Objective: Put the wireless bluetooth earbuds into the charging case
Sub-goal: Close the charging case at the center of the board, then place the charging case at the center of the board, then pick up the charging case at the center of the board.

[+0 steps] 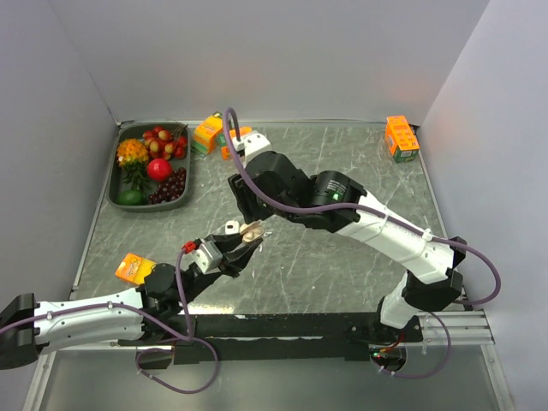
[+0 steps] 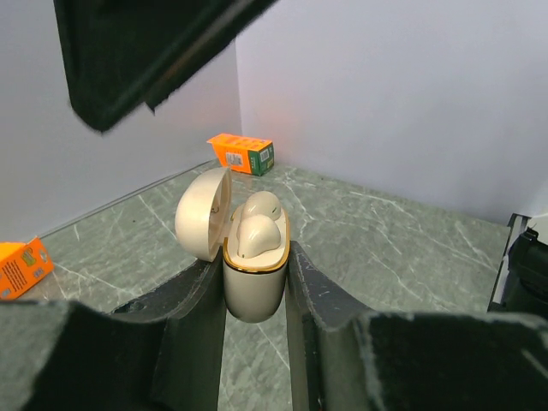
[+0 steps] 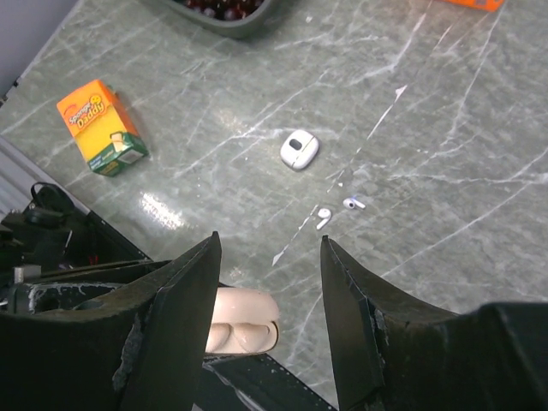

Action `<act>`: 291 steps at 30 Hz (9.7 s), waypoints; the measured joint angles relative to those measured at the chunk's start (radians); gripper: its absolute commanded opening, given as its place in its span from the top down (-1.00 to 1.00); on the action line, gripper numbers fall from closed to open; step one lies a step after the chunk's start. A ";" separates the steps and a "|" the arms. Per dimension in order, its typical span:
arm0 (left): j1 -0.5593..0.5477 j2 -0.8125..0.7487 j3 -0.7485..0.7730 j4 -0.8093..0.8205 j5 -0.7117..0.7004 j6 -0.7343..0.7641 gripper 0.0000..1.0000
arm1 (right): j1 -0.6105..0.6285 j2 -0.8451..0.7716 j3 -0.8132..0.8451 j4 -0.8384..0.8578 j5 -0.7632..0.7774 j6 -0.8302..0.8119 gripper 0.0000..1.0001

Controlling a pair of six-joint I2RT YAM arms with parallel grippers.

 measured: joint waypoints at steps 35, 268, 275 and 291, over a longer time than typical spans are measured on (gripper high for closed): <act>0.080 0.074 0.053 -0.084 -0.024 -0.126 0.98 | 0.028 -0.228 -0.342 0.062 0.058 0.135 -0.18; 0.477 -0.232 0.183 -1.476 -0.216 -1.439 -0.70 | -0.305 0.494 -0.429 0.493 -0.364 -0.109 0.74; 0.477 -0.229 0.181 -1.475 -0.215 -1.439 -0.69 | -0.290 0.500 -0.430 0.496 -0.381 -0.091 0.70; 0.477 -0.230 0.167 -1.479 -0.205 -1.453 -0.77 | -0.210 0.512 -0.380 0.488 -0.378 -0.056 0.15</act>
